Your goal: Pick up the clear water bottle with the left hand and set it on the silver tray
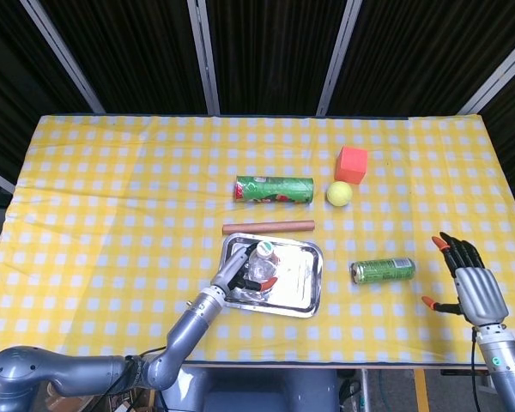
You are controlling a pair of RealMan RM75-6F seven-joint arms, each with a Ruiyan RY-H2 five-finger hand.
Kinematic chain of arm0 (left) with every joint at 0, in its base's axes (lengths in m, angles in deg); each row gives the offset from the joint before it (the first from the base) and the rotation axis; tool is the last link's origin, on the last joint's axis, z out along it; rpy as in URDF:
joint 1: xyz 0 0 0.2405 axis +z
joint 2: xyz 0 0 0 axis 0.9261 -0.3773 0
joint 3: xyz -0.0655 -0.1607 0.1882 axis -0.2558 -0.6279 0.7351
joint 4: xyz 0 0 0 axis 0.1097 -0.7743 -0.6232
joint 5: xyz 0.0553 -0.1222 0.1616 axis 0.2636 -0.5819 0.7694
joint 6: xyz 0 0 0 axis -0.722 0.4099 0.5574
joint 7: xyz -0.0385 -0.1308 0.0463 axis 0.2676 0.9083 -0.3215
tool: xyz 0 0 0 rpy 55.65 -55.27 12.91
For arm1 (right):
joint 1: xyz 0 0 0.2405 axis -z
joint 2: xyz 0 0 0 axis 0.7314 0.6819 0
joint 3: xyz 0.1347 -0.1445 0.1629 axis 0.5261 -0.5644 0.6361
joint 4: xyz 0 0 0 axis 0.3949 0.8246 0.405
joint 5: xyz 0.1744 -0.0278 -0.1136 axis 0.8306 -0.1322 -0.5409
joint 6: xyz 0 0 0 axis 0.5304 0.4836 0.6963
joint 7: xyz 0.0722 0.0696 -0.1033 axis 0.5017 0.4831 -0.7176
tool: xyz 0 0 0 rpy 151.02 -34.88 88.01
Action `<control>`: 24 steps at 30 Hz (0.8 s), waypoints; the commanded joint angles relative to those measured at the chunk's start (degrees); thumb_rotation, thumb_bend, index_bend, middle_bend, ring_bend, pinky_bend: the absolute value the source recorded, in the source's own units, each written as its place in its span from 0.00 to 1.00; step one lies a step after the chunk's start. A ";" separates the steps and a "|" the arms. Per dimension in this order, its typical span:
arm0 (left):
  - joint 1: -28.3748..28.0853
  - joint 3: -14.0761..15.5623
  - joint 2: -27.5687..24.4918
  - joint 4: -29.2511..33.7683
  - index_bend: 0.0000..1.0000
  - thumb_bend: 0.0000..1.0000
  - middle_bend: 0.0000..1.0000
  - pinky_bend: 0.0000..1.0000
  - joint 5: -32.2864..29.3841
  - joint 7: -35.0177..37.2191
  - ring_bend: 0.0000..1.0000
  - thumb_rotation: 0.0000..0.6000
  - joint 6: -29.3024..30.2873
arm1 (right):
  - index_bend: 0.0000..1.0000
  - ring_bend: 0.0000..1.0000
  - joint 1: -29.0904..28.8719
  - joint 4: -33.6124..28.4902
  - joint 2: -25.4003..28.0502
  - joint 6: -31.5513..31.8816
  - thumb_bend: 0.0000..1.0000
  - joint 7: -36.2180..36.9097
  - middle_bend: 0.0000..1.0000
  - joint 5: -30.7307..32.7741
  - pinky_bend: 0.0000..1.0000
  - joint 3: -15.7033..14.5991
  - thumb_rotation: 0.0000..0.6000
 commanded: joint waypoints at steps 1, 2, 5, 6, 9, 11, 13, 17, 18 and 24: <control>0.68 0.83 0.81 -1.74 0.63 0.46 0.56 0.02 2.33 0.70 0.08 1.00 0.01 | 0.01 0.00 -0.05 0.05 -0.07 -0.05 0.05 0.08 0.00 -0.03 0.00 -0.01 1.00; 0.81 1.00 0.97 -2.04 0.63 0.45 0.56 0.02 2.70 0.91 0.08 1.00 -0.05 | 0.01 0.00 -0.03 0.07 -0.08 -0.02 0.05 0.08 0.00 -0.06 0.00 -0.03 1.00; 1.15 1.50 1.32 -3.15 0.61 0.42 0.54 0.02 4.03 2.14 0.08 1.00 -1.33 | 0.01 0.00 -0.04 0.06 -0.11 0.13 0.05 0.18 0.00 -0.30 0.00 -0.08 1.00; 1.17 1.63 1.39 -3.43 0.60 0.40 0.52 0.02 4.35 2.28 0.07 1.00 -1.58 | 0.01 0.00 -0.05 0.04 -0.11 0.14 0.05 0.18 0.00 -0.35 0.00 -0.10 1.00; 1.22 2.74 1.24 -4.24 0.44 0.30 0.42 0.02 6.23 2.43 0.02 1.00 -2.93 | 0.01 0.00 0.00 0.05 -0.08 0.27 0.05 0.23 0.00 -0.37 0.00 -0.08 1.00; 1.29 3.64 0.62 -4.09 0.32 0.23 0.34 0.01 7.80 2.48 0.00 1.00 -3.82 | 0.01 0.00 0.01 0.11 -0.07 0.31 0.05 0.33 0.00 -0.32 0.00 -0.03 1.00; 1.69 4.18 -0.06 -3.45 0.23 0.16 0.25 0.00 9.68 3.42 0.00 1.00 -4.20 | 0.01 0.00 0.01 0.19 -0.08 0.25 0.05 0.43 0.00 -0.22 0.00 0.00 1.00; 2.76 5.26 -2.15 -1.78 0.15 0.10 0.18 0.00 13.57 6.06 0.00 1.00 -4.99 | 0.01 0.00 -0.03 0.20 -0.12 0.15 0.05 0.36 0.00 -0.29 0.00 -0.07 1.00; 3.08 5.52 -2.83 -1.27 0.14 0.09 0.17 0.00 14.55 6.65 0.00 1.00 -5.01 | 0.01 0.00 -0.06 0.15 -0.15 0.15 0.05 0.26 0.00 -0.39 0.00 -0.12 1.00; 5.95 6.95 -8.88 3.96 0.07 0.07 0.12 0.00 19.66 10.60 0.00 1.00 -3.78 | 0.01 0.00 -0.10 -0.15 -0.27 -0.03 0.05 -0.46 0.00 -0.46 0.00 -0.29 1.00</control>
